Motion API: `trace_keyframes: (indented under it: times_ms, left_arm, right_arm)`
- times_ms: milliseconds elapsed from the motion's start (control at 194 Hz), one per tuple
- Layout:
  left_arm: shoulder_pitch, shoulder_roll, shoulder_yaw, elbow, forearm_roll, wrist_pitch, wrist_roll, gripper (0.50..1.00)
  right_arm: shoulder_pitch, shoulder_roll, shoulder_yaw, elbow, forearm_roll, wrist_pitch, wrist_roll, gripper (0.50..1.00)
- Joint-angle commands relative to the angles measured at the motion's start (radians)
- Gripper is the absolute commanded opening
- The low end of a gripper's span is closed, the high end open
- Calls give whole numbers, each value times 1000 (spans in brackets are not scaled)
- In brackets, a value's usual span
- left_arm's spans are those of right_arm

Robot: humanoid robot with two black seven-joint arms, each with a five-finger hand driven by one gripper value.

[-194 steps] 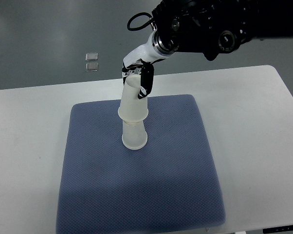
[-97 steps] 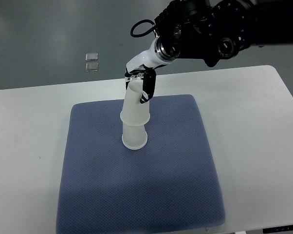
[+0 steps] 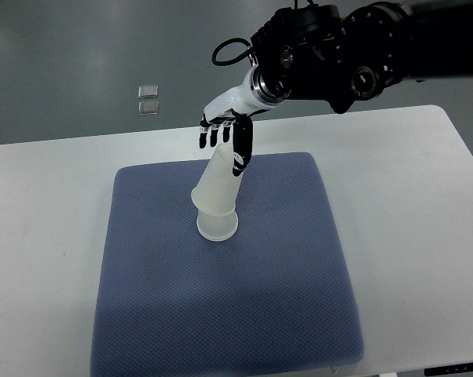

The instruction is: Stack paper cups

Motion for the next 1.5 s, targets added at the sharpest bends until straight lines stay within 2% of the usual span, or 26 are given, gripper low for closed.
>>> trace_keyframes:
  times_ms: [0,489,587,649,762,839,1035,1205,1493]
  left_arm:
    - [1,0,0,1,0,0,0,1000]
    - [-1,0,0,1,0,0,0,1000]
    - [-1,0,0,0,0,0,0,1000]
    - [-1,0,0,1,0,0,0,1000]
    - [1,0,0,1,0,0,0,1000]
    - [1,0,2,0,0,0,0,1000]
    - [-1,0,3,0,0,0,0,1000]
    - [1,0,3,-2,2,-2,2,1000]
    - [1,0,3,0,2,-2,2,1000]
  right_arm:
    - [-1,0,5,0,0,-1,1,854]
    - [3,0,14,-14,46,-28,3,852]
    - [-23,0,14,-26,74,-64,4,852]
    - [-72,-3,23,-39,106,-99,6,852]
    - [-193,-104,142,-100,163,-179,6,852]
    - [-331,-199,302,-155,174,-231,6,852]
    - [-618,-304,726,-233,174,-375,16,852]
    - [-810,-308,1020,-275,183,-392,84,852]
    - [-1057,-242,1389,-302,226,-383,130,854]
